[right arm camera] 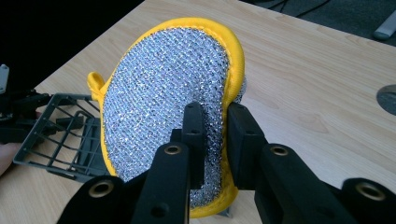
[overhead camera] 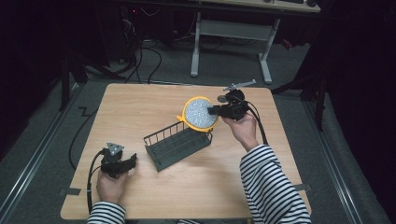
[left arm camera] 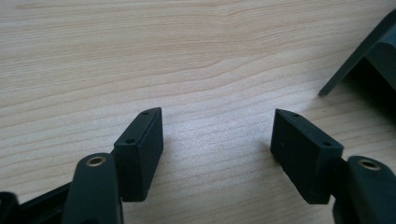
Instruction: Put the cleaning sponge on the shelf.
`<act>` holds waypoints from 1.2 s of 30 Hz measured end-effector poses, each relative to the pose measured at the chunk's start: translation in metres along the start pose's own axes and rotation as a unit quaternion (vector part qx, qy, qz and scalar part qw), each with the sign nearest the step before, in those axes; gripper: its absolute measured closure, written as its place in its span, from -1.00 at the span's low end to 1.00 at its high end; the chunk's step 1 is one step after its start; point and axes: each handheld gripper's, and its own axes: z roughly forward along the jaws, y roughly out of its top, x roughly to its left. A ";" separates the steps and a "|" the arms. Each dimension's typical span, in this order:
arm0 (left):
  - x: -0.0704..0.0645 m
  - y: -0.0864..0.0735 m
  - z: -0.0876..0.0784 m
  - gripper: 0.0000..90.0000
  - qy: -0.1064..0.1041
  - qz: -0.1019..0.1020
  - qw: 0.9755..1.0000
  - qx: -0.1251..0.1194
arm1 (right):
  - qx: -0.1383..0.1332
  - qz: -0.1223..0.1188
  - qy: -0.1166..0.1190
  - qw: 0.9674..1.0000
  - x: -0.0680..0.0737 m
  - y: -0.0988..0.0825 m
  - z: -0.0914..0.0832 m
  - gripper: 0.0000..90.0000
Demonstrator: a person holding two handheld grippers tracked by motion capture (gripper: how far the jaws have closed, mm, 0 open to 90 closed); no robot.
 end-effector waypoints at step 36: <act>0.000 0.000 0.000 -0.21 -0.001 0.001 1.000 0.000 | 0.029 0.002 0.003 1.000 0.001 -0.015 0.055 0.74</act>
